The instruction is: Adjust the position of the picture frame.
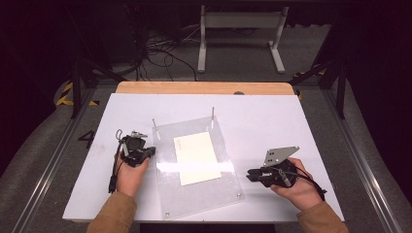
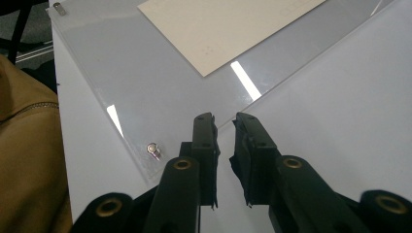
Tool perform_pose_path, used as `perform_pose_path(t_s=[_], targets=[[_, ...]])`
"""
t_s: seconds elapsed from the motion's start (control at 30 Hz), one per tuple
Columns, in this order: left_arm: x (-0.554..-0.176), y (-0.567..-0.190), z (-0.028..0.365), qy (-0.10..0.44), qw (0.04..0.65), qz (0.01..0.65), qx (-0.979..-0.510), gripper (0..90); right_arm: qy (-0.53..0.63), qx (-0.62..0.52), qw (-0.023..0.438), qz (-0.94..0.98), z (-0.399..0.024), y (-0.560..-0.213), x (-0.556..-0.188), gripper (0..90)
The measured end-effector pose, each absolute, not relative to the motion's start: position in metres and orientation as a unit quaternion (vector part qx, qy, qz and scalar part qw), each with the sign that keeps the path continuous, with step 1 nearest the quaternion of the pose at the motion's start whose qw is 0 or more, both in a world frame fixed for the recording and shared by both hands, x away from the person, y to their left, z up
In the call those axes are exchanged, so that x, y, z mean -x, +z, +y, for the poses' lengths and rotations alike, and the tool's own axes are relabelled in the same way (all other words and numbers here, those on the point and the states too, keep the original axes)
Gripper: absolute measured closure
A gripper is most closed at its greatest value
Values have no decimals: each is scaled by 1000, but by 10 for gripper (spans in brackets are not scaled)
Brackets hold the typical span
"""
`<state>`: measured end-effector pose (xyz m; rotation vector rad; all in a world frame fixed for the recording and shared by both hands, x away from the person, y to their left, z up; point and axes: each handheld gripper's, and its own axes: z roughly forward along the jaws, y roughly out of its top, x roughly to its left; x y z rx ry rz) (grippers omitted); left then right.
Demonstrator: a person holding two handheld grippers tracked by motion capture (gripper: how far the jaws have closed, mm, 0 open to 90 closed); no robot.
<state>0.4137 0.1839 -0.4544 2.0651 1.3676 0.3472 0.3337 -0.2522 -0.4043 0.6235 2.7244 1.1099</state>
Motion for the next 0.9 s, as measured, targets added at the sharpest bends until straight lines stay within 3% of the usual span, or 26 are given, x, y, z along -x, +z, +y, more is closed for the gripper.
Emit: perform_pose_path(t_s=[0.33, 0.9], targets=[[-430, -454, 152, 149, 313, 502, -792, 897, 363, -208, 53, 907, -257, -408, -330, 799], [-447, -457, 129, 117, 348, 480, -797, 885, 323, -188, 53, 926, -247, -417, -300, 748]])
